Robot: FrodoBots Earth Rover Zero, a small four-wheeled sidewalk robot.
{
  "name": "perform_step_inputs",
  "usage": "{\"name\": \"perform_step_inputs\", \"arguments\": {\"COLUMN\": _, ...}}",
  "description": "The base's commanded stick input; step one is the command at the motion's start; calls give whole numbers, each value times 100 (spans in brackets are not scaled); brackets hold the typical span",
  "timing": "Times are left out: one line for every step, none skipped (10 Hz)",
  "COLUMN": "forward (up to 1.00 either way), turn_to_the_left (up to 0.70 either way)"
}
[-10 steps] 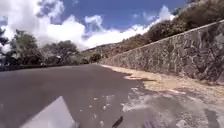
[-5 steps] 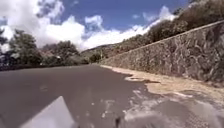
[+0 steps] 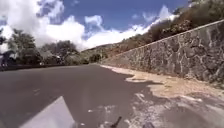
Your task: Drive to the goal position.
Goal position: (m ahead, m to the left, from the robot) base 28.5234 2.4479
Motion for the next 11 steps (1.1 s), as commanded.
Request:
{"name": "perform_step_inputs", "arguments": {"forward": 45, "turn_to_the_left": 27}}
{"name": "perform_step_inputs", "arguments": {"forward": 45, "turn_to_the_left": 27}}
{"name": "perform_step_inputs", "arguments": {"forward": 45, "turn_to_the_left": 27}}
{"name": "perform_step_inputs", "arguments": {"forward": 45, "turn_to_the_left": 18}}
{"name": "perform_step_inputs", "arguments": {"forward": 45, "turn_to_the_left": 8}}
{"name": "perform_step_inputs", "arguments": {"forward": 45, "turn_to_the_left": 0}}
{"name": "perform_step_inputs", "arguments": {"forward": 45, "turn_to_the_left": 0}}
{"name": "perform_step_inputs", "arguments": {"forward": 45, "turn_to_the_left": 0}}
{"name": "perform_step_inputs", "arguments": {"forward": 45, "turn_to_the_left": 0}}
{"name": "perform_step_inputs", "arguments": {"forward": 45, "turn_to_the_left": 0}}
{"name": "perform_step_inputs", "arguments": {"forward": 45, "turn_to_the_left": 0}}
